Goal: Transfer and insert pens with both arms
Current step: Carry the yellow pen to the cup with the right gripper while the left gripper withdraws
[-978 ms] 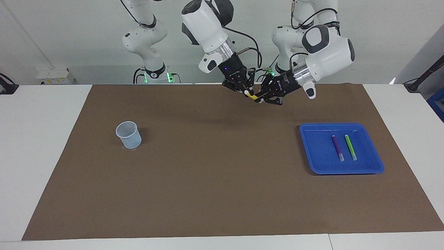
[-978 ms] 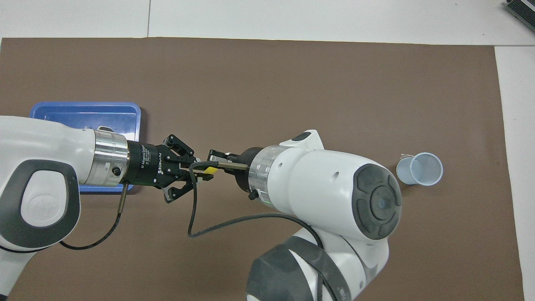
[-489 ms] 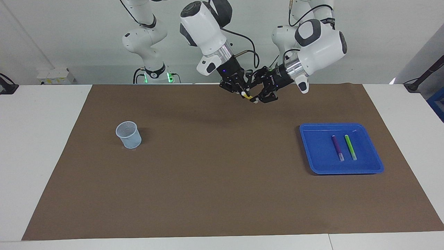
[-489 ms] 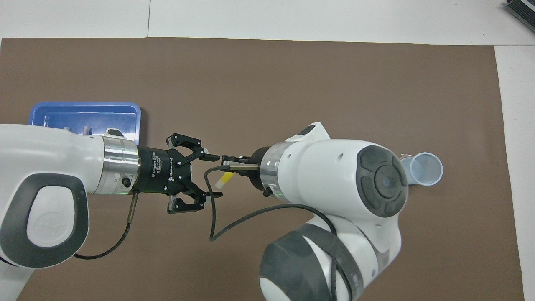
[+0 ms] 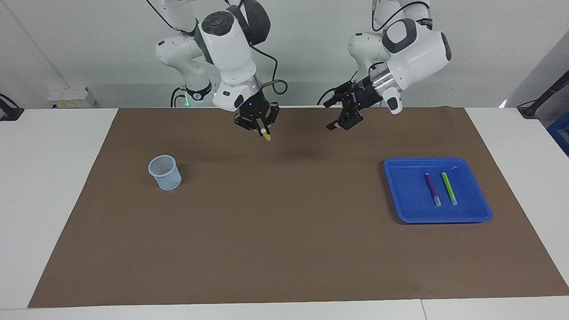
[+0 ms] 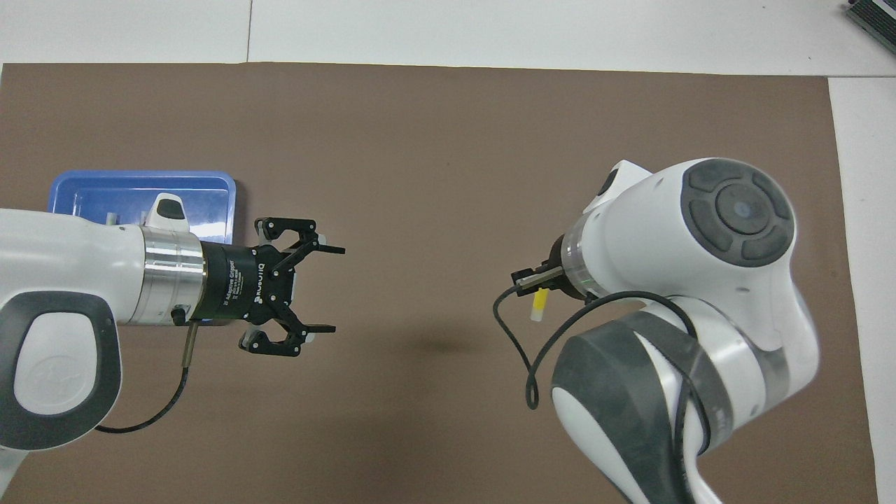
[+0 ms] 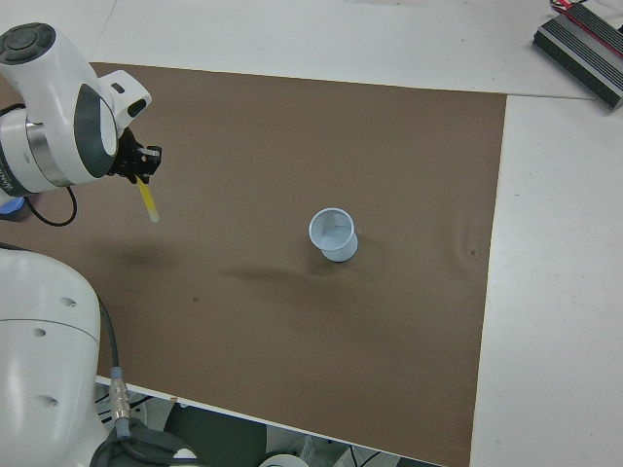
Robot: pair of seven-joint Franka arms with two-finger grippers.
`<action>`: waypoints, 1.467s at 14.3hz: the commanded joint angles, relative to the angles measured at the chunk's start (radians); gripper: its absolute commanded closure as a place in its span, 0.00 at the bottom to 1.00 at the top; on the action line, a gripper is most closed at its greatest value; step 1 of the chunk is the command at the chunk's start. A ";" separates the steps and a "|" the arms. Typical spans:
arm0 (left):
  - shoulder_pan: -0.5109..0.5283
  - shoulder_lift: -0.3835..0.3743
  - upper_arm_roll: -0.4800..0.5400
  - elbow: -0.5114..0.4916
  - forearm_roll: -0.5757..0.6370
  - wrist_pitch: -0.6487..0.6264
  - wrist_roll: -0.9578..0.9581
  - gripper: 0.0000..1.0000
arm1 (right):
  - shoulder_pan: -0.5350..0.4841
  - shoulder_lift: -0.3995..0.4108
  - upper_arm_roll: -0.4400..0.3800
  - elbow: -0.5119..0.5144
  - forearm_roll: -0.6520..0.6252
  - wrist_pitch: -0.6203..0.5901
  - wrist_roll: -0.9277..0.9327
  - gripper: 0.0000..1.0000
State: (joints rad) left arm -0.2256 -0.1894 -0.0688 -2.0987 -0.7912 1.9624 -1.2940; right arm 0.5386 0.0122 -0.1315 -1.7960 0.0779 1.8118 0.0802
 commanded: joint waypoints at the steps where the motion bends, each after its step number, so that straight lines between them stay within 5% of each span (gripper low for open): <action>1: 0.061 -0.038 0.001 -0.030 0.133 -0.086 0.250 0.00 | -0.118 -0.023 0.009 -0.031 -0.107 -0.058 -0.216 1.00; 7: 0.265 -0.048 0.003 -0.027 0.370 -0.204 0.775 0.00 | -0.284 -0.074 0.009 -0.210 -0.248 0.145 -0.609 1.00; 14: 0.330 -0.033 0.006 -0.026 0.665 -0.120 1.247 0.00 | -0.391 -0.113 0.009 -0.387 -0.254 0.302 -0.714 0.97; 15: 0.336 -0.024 0.007 -0.029 0.691 -0.088 1.303 0.00 | -0.393 -0.113 0.009 -0.394 -0.253 0.305 -0.709 0.89; 17: 0.383 0.016 0.006 -0.029 0.701 -0.024 1.415 0.00 | -0.394 -0.113 0.009 -0.396 -0.250 0.307 -0.703 0.50; 19: 0.405 0.062 0.006 -0.027 0.724 0.041 1.470 0.00 | -0.402 -0.112 0.009 -0.393 -0.241 0.302 -0.708 0.31; 21: 0.411 0.109 0.006 -0.026 0.725 0.114 1.475 0.00 | -0.399 -0.112 0.010 -0.382 -0.216 0.296 -0.709 0.25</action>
State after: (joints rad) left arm 0.1747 -0.1242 -0.0540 -2.1201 -0.0902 2.0040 0.1588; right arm 0.1554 -0.0708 -0.1340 -2.1590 -0.1562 2.1003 -0.6183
